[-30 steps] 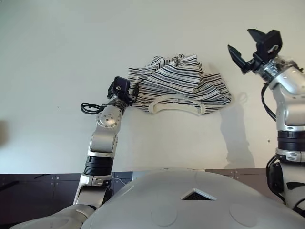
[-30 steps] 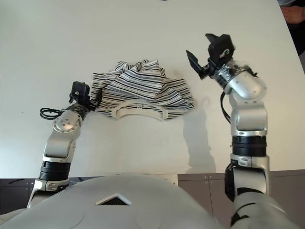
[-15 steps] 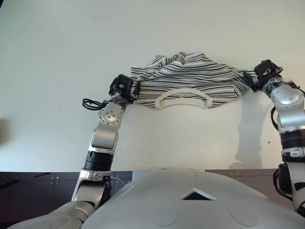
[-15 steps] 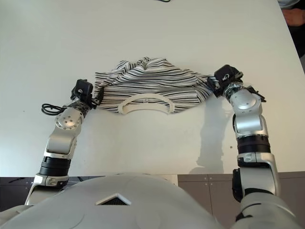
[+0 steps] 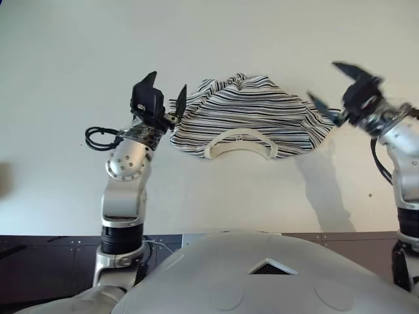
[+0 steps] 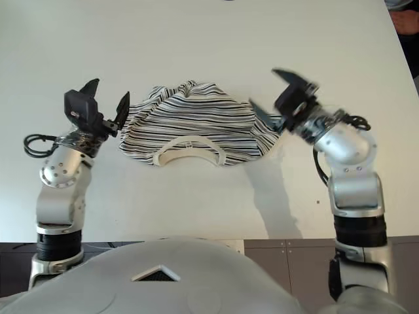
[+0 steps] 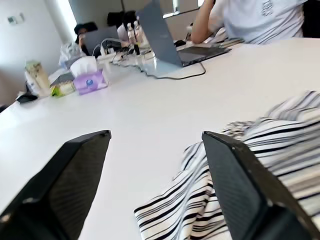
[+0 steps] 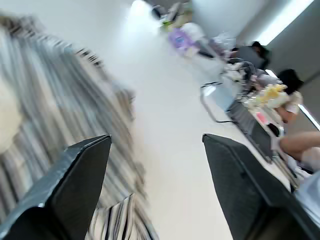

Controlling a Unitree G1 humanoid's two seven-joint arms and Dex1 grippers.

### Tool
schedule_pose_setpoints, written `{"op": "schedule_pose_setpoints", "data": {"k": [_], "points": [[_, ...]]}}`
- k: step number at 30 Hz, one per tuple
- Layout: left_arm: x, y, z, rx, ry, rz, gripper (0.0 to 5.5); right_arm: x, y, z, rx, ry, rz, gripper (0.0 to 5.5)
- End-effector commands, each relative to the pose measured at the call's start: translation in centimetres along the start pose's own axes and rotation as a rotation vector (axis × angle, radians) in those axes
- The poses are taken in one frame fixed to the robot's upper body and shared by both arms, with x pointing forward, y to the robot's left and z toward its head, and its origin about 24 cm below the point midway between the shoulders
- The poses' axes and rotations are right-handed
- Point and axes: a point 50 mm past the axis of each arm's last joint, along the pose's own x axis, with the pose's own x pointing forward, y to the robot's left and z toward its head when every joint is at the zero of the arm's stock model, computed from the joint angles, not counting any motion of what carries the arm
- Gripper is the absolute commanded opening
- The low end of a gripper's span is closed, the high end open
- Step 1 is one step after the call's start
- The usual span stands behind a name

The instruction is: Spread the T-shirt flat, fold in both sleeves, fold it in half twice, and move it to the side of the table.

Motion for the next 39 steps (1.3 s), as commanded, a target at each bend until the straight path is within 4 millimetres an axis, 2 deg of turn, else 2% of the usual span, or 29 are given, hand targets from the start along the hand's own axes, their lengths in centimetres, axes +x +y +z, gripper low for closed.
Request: {"op": "schedule_pose_setpoints", "data": {"k": [1,3,4,7,10,12,16,20,24,28,32,36,39], "points": [[-4.6,1.7,-3.4,0.324,0.231,-0.378,3.41,-2.6,2.5,-2.8,-0.259,0.148,0.212,3.34],[-7.1,2.0,-4.9,0.465,0.331,-0.594,3.41,-3.3,2.8,-3.2,-0.372,0.164,0.271,3.34],[-7.6,2.1,-5.2,0.508,0.350,-0.656,3.41,-3.3,2.9,-3.2,-0.402,0.157,0.286,3.34],[-6.9,3.1,-6.3,0.685,0.372,-0.729,3.41,-2.7,3.5,-3.7,-0.441,0.146,0.313,3.34],[-5.3,3.9,-7.8,0.843,0.350,-0.661,3.41,-1.5,3.8,-5.2,-0.507,0.192,0.305,3.34],[-4.5,3.4,-8.4,0.856,0.302,-0.628,3.41,-1.2,4.0,-5.4,-0.501,0.184,0.299,3.34],[-4.4,1.6,-9.5,0.859,0.213,-0.599,3.41,-1.0,4.7,-4.7,-0.482,0.100,0.319,3.34],[-7.3,-0.9,-11.4,0.814,0.201,-0.652,3.41,-1.7,6.0,-4.1,-0.441,0.056,0.328,3.34],[-6.9,-1.0,-12.0,0.829,0.188,-0.597,3.41,-1.5,6.3,-4.1,-0.430,0.057,0.296,3.34],[-6.1,-0.3,-12.8,0.923,0.209,-0.549,3.41,-2.3,6.3,-5.0,-0.450,0.106,0.308,3.34],[-5.4,-0.7,-13.1,0.940,0.161,-0.543,3.41,-2.0,7.0,-5.8,-0.503,0.161,0.250,3.34],[-5.7,-1.4,-12.8,0.913,0.107,-0.512,2.69,-2.5,6.8,-6.5,-0.591,0.191,0.154,3.30],[-6.0,-2.0,-12.9,0.898,0.089,-0.499,2.20,-2.0,7.8,-6.4,-0.624,0.134,0.099,3.30]]}}
